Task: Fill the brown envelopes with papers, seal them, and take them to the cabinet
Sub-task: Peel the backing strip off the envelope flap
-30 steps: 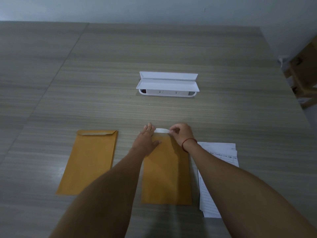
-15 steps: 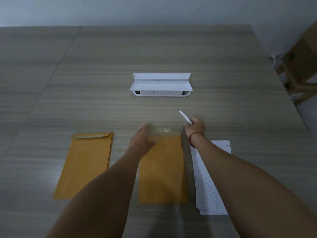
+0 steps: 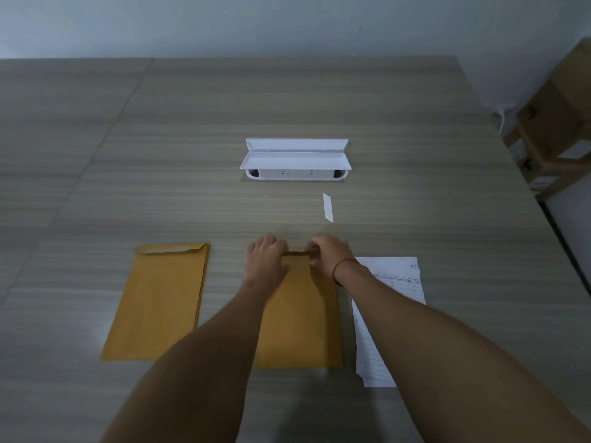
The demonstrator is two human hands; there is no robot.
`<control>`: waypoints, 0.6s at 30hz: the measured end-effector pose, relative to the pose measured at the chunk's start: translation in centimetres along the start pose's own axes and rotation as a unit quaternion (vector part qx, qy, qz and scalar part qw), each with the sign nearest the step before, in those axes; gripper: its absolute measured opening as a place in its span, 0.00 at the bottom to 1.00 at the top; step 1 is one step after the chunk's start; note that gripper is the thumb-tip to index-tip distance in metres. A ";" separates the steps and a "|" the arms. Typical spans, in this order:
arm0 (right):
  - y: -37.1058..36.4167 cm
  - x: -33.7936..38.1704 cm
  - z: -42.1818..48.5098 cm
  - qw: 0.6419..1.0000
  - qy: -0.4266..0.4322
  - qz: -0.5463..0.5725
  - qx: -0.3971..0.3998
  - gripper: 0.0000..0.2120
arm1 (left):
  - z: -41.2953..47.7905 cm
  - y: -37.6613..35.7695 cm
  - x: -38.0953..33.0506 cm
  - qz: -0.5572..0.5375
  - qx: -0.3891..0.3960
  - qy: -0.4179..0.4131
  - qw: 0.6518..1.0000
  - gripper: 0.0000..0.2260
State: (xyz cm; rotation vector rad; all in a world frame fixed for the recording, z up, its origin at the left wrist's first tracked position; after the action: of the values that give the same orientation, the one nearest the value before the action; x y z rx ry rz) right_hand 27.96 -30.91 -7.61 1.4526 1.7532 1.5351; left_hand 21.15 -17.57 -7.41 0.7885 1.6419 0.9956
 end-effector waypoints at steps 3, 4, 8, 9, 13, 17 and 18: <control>-0.1 0.6 -1.5 0.998 0.033 -0.049 -0.001 0.15 | -1.5 -0.4 -0.4 0.003 0.018 0.001 1.000 0.20; -0.3 0.7 -1.9 0.997 0.044 -0.061 -0.006 0.16 | -2.0 -0.6 -0.5 0.003 0.026 0.002 1.000 0.21; -2.1 1.0 -3.6 0.986 0.072 -0.133 0.067 0.25 | -4.2 -1.6 -0.6 -0.011 0.054 0.008 0.998 0.24; -2.8 1.0 -4.0 0.982 0.071 -0.151 0.093 0.29 | -4.7 -2.0 -0.6 -0.019 0.065 0.012 0.998 0.26; -4.9 1.1 -5.0 0.976 0.034 -0.166 0.133 0.35 | -5.5 -3.3 -0.5 -0.008 0.122 0.041 0.992 0.29; -5.3 1.2 -5.5 0.974 0.001 -0.188 0.123 0.34 | -5.2 -3.4 -0.4 0.004 0.136 0.068 0.988 0.27; -5.2 1.2 -5.5 0.974 -0.006 -0.193 0.121 0.34 | -5.2 -3.3 -0.4 0.010 0.139 0.074 0.988 0.27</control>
State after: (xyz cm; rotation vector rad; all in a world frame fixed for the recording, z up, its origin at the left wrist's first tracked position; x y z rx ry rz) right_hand 20.71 -31.78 -10.08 1.1260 2.1216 1.1425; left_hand 16.17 -20.56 -9.44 0.9347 1.9318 0.8659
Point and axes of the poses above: each hand's wrist, its own z-axis towards the middle knuckle, its own y-axis out of the back of the hand, x = y × z, the point moved 3 cm from there along z, towards the middle knuckle, and after that the axes turned 12 degrees about -z, right-handed, at the moved point
